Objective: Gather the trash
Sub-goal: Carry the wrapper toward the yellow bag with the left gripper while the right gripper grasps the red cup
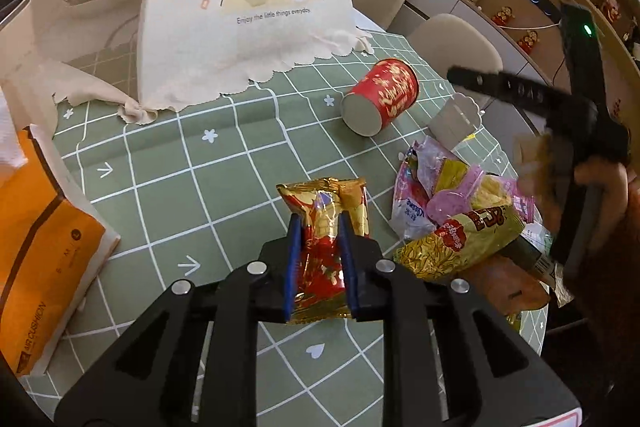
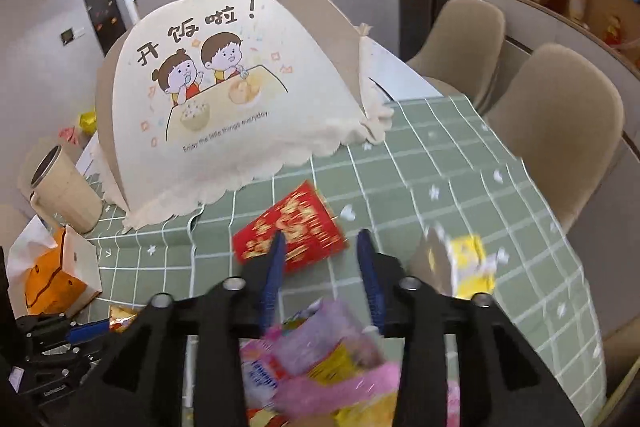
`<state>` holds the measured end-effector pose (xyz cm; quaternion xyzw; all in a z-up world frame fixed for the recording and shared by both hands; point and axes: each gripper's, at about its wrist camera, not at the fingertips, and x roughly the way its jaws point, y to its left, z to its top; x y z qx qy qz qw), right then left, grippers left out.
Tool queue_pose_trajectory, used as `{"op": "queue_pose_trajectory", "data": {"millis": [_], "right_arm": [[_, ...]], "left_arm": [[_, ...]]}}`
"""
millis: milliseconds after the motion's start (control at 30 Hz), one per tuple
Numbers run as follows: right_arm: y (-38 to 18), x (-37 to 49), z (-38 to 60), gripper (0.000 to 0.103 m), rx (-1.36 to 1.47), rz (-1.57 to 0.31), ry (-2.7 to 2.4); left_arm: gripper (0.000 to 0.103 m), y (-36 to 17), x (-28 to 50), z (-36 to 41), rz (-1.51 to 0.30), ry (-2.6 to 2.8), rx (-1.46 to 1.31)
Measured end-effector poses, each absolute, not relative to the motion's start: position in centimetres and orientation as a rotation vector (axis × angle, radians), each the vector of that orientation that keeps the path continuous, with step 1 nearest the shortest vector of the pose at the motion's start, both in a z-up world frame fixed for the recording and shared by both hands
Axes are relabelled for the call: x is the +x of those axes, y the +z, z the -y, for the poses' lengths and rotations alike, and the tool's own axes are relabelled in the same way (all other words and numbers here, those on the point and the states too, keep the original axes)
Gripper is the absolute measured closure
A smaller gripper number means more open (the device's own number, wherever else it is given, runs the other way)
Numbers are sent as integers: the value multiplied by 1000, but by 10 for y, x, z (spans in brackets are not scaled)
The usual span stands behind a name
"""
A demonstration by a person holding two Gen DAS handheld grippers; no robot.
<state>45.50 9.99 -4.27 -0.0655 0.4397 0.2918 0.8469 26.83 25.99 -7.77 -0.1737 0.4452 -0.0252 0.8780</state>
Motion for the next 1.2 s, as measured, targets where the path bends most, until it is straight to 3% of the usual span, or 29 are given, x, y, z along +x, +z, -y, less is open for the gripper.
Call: {"op": "queue_pose_trajectory", "data": {"millis": [300,567,700,1200], "right_arm": [[-78,532,-154,66,-155,-1073,793],[-100,489,-134,68,-144,-1202,871],[-71,447,-114,95,-83,-1139,879],[58,284,78,96,-55,-802,521]], "left_arm": [[85,-81,286,-280,-927,-32,-384],[85,-90,283,-292,-933,-12,-428],[85,-82,278,-281,-928,-24,-418],[85,51,232,-152,-712,-177,-187]]}}
